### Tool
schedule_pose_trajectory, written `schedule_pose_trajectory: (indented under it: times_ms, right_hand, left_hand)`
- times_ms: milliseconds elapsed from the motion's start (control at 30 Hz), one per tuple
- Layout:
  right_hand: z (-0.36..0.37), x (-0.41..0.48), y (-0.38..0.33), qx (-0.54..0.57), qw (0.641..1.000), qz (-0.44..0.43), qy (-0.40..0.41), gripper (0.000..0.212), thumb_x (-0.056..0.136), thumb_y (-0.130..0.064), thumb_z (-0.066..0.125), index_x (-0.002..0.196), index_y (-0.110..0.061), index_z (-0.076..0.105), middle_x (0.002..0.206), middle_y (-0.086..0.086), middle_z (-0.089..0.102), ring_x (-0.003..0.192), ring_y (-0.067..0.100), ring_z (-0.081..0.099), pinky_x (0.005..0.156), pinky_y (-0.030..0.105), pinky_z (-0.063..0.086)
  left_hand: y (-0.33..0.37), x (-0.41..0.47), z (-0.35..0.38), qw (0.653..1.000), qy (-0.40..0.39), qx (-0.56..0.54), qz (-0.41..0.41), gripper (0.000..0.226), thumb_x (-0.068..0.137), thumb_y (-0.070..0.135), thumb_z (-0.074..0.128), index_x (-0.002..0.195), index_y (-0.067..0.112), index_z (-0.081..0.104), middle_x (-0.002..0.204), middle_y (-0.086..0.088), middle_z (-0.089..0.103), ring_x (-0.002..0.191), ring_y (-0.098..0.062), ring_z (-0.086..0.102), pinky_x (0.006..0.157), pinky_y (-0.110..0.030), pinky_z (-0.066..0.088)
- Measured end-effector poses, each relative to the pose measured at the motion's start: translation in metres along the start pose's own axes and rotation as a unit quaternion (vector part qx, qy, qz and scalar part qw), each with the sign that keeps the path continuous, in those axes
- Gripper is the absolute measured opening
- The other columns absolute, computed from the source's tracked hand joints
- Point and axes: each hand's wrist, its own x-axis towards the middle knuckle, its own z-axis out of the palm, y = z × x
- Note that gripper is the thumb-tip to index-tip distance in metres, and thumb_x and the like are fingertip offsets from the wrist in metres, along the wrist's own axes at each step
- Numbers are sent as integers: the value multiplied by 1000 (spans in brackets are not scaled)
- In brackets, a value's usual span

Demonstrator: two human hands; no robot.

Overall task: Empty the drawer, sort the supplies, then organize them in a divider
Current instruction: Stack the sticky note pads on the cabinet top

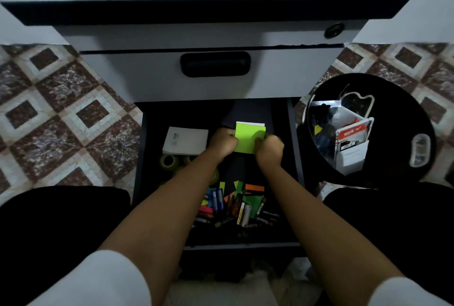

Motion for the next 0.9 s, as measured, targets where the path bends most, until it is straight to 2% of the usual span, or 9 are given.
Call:
schedule_pose_trajectory:
  times_ms: [100,200,333,500,567,633,700,800,900]
  right_hand:
    - [1,4,2,64,997,40,1,26,94,-11,48,108,4,64,109,24,64,104,36,60,80,33,47]
    - [0,4,4,110,992,63,-10,27,91,-12,52,109,5,64,110,25,64,104,37,60,80,34,47]
    - [-2,-1,2,160,983,80,-38,32,90,-15,59,113,7,62,115,25,62,109,38,57,86,37,45]
    - [-3,-10,0,265,960,83,-43,21,84,-17,69,99,-2,68,107,19,66,104,33,61,90,41,49]
    - [-5,-13,-1,290,953,75,-41,8,83,-16,70,83,-10,65,96,17,66,95,29,61,87,41,48]
    - [-10,-16,-4,314,947,58,-44,18,81,-14,71,71,-18,57,87,13,63,85,25,59,83,39,49]
    - [-19,-23,-9,331,942,33,-43,21,82,-12,71,69,-20,56,84,11,63,79,22,58,79,39,50]
    - [-35,-33,-17,349,937,3,-28,7,82,-10,70,82,-12,62,86,12,65,79,21,59,79,38,50]
    - [-54,-46,-25,366,930,-17,-16,6,83,-8,68,89,-7,69,95,19,70,81,24,61,85,44,53]
  left_hand:
    - [3,0,1,1000,5,8,-6,30,81,-8,43,90,2,69,84,-14,60,79,-22,54,67,-25,36]
    - [4,-2,-1,999,14,26,-21,20,81,-7,45,77,6,60,78,-15,56,73,-22,51,63,-25,33]
    - [1,-7,-7,997,56,18,-49,37,80,-9,43,51,12,34,55,-6,31,52,-18,28,51,-29,18]
    - [0,-23,-19,992,59,-55,-94,36,90,2,48,59,20,45,63,1,45,57,-12,43,71,-30,44]
    - [-2,-29,-22,989,66,-104,-85,31,85,4,54,58,19,49,66,-8,51,64,-22,51,75,-37,49]
    - [-2,-36,-26,987,76,-127,-60,18,71,14,57,53,18,58,68,-12,57,77,-26,57,82,-46,51]
    - [3,-43,-32,987,81,-133,-32,13,67,16,57,58,18,65,63,-4,63,81,-26,60,83,-47,51]
    - [25,-67,-45,984,84,-157,-2,7,83,6,60,84,5,67,78,-10,64,81,-24,60,82,-44,53]
    - [49,-91,-55,980,69,-183,27,15,93,-2,50,104,-2,60,76,-7,59,68,-16,56,56,-22,53]
